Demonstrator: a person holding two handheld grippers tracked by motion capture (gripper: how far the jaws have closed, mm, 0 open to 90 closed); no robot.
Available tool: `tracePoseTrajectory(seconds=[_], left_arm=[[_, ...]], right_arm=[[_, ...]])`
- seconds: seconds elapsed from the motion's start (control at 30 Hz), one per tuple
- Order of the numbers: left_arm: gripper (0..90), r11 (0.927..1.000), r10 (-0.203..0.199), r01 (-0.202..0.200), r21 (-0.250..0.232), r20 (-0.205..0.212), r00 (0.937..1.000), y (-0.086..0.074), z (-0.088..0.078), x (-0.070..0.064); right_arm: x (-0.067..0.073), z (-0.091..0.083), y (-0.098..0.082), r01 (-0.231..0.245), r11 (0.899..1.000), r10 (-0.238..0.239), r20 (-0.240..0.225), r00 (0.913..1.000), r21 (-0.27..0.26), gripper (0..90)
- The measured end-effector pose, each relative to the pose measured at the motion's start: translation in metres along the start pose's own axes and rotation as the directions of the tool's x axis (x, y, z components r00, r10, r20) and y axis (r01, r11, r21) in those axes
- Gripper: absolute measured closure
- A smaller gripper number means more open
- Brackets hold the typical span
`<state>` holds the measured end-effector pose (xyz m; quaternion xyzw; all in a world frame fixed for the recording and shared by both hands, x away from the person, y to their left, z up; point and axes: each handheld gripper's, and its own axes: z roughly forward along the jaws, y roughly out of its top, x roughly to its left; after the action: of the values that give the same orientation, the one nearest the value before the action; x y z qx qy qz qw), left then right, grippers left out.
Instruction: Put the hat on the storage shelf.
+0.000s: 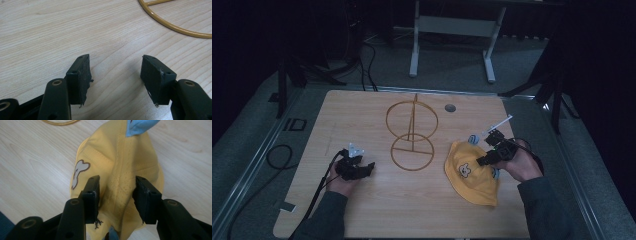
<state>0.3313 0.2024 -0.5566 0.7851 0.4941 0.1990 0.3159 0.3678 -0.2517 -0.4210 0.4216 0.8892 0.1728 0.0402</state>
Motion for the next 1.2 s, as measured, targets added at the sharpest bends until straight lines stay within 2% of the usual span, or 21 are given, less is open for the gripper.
tracePoseTrajectory(seconds=[0.07, 0.17, 0.23, 0.47, 0.73, 0.93, 1.07, 1.2], left_arm=[[41.5, 1.0, 0.001, -0.001, 0.001, 0.001, 1.0, 0.0, 0.0, 0.0], [41.5, 1.0, 0.0, 0.0, 0.001, 0.0, 1.0, 0.0, 0.0, 0.0], [41.5, 1.0, 0.0, 0.0, 0.0, 0.001, 1.0, 0.0, 0.0, 0.0], [41.5, 1.0, 0.001, -0.001, 0.001, 0.001, 1.0, 0.0, 0.0, 0.0], [41.5, 1.0, 0.001, -0.001, 0.001, 0.0, 1.0, 0.0, 0.0, 0.0], [41.5, 1.0, -0.001, 0.001, -0.001, 0.001, 1.0, 0.0, 0.0, 0.0], [41.5, 1.0, -0.001, 0.001, -0.001, 0.001, 1.0, 0.0, 0.0, 0.0], [41.5, 1.0, -0.002, 0.002, -0.001, 0.0, 1.0, 0.0, 0.0, 0.0]], right_arm=[[-0.002, 0.002, 0.001, -0.008, 1.0, 0.008, -0.019, 0.9998, 0.018, 61.1], [-0.004, 0.005, 0.004, 0.004, 0.999, -0.003, -0.04, 0.9992, 0.044, 72.4], [-0.003, 0.006, 0.006, 0.009, 0.998, -0.007, -0.034, 0.9994, 0.063, 77.5], [-0.001, 0.0, 0.009, 0.049, 0.996, -0.048, -0.006, 0.9988, 0.069, 81.0], [-0.003, -0.012, 0.012, 0.061, 0.998, -0.061, 0.012, 0.9981, -0.003, 81.5], [-0.007, -0.021, 0.013, 0.041, 0.997, -0.04, 0.019, 0.999, -0.06, 81.6], [-0.009, -0.029, 0.012, 0.038, 0.993, -0.035, 0.028, 0.999, -0.111, 81.6], [-0.011, -0.036, 0.011, 0.04, 0.984, -0.036, 0.029, 0.9989, -0.171, 81.7]])
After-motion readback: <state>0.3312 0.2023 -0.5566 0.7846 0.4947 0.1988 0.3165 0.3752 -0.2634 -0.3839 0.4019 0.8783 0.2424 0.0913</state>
